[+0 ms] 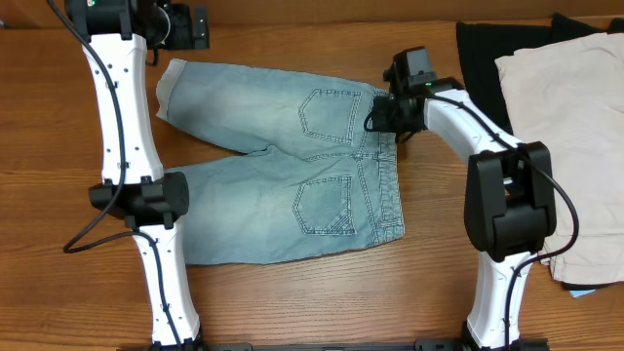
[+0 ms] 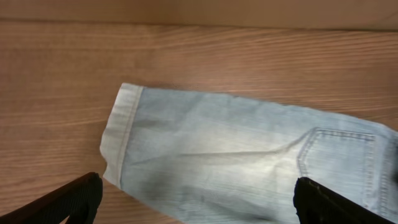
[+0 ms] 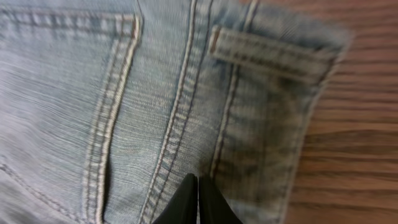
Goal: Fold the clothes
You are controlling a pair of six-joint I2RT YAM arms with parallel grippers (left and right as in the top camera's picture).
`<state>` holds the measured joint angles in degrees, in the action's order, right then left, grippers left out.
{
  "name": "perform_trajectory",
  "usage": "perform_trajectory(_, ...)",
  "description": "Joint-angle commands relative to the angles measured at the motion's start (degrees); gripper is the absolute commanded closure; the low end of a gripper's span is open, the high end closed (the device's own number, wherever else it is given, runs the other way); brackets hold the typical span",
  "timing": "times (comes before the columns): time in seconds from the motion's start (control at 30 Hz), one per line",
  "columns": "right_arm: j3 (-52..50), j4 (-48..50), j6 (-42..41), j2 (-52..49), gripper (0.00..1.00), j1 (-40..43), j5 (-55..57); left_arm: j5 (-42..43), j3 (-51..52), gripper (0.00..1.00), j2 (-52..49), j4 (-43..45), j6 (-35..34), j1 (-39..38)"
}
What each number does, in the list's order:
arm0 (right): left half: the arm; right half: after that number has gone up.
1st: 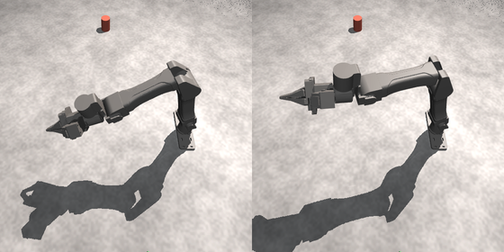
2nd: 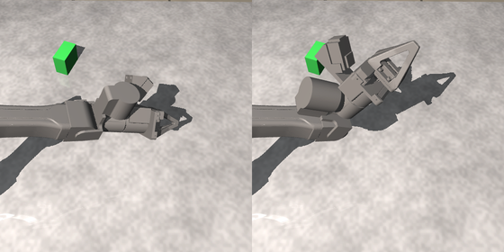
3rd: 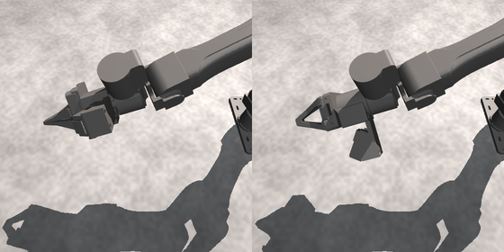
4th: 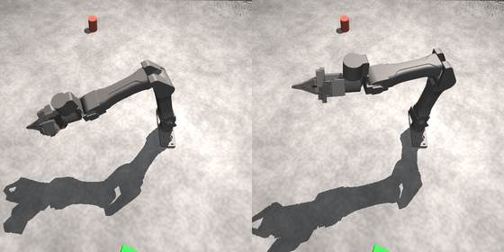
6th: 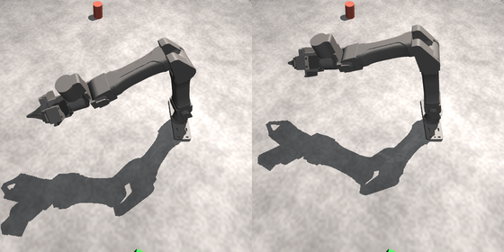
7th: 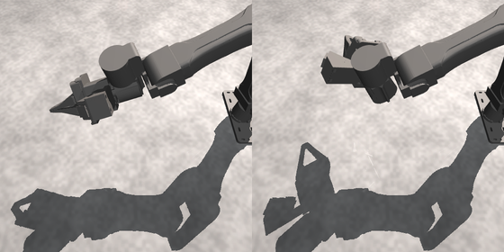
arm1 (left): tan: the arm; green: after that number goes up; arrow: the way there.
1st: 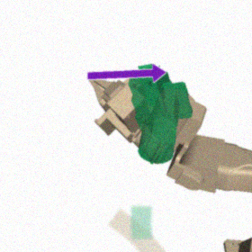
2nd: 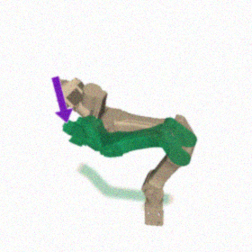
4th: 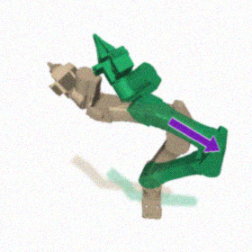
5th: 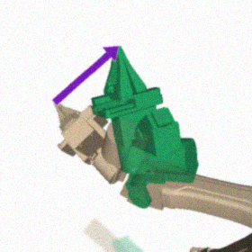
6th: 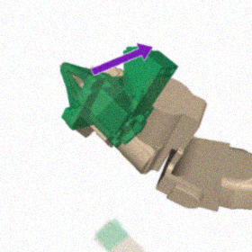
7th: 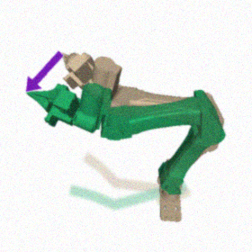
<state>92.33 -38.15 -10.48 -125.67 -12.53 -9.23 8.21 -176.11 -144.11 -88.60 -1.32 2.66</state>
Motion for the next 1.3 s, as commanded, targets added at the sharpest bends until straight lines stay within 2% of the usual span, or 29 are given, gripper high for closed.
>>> perform_trajectory(0.0,-0.1,0.9,0.1,-1.8,0.94,-0.5,-0.3,0.2,-3.1,0.0,0.5,-0.9,1.2,-1.4)
perform_trajectory(0.33,-0.1,10.4,-0.2,-8.2,0.91,0.7,8.7,-1.9,-0.9,0.0,0.4,0.2,2.5,-1.9)
perform_trajectory(0.53,0.0,16.3,-3.2,-8.2,0.89,5.8,10.5,-3.7,-0.9,0.0,0.4,1.7,2.6,-2.0)
perform_trajectory(0.67,1.6,14.8,-3.2,-8.2,0.81,9.9,7.5,-3.7,-0.9,0.0,0.4,1.5,2.6,-2.1)
perform_trajectory(0.73,3.7,12.9,-2.3,-8.2,0.57,11.5,2.4,-3.7,-0.9,0.0,0.4,1.6,2.6,-2.2)
perform_trajectory(0.77,5.6,11.3,-1.1,-8.2,0.44,12.1,-0.6,-3.7,-0.9,0.0,0.4,1.6,2.6,-2.3)
perform_trajectory(0.83,11.7,5.6,-0.7,-8.0,0.27,12.6,-3.5,-3.7,-0.9,0.0,0.5,1.7,2.6,-2.6)
perform_trajectory(0.97,26.4,-8.0,0.0,-5.0,0.24,12.0,-3.6,-3.6,-2.3,0.0,1.5,1.8,2.6,-2.7)
perform_trajectory(1.1,40.6,-23.0,0.0,1.4,0.22,10.6,-3.8,-3.5,-3.9,0.0,7.8,-0.2,1.4,-2.8)
perform_trajectory(1.17,47.9,-33.5,-0.5,9.6,0.25,8.7,-3.2,-2.1,-3.9,0.0,15.5,-4.4,-0.3,-3.5)
perform_trajectory(1.27,48.1,-40.5,-5.1,20.8,0.25,5.9,1.1,-1.1,-3.5,0.0,21.3,-8.2,0.0,-5.4)
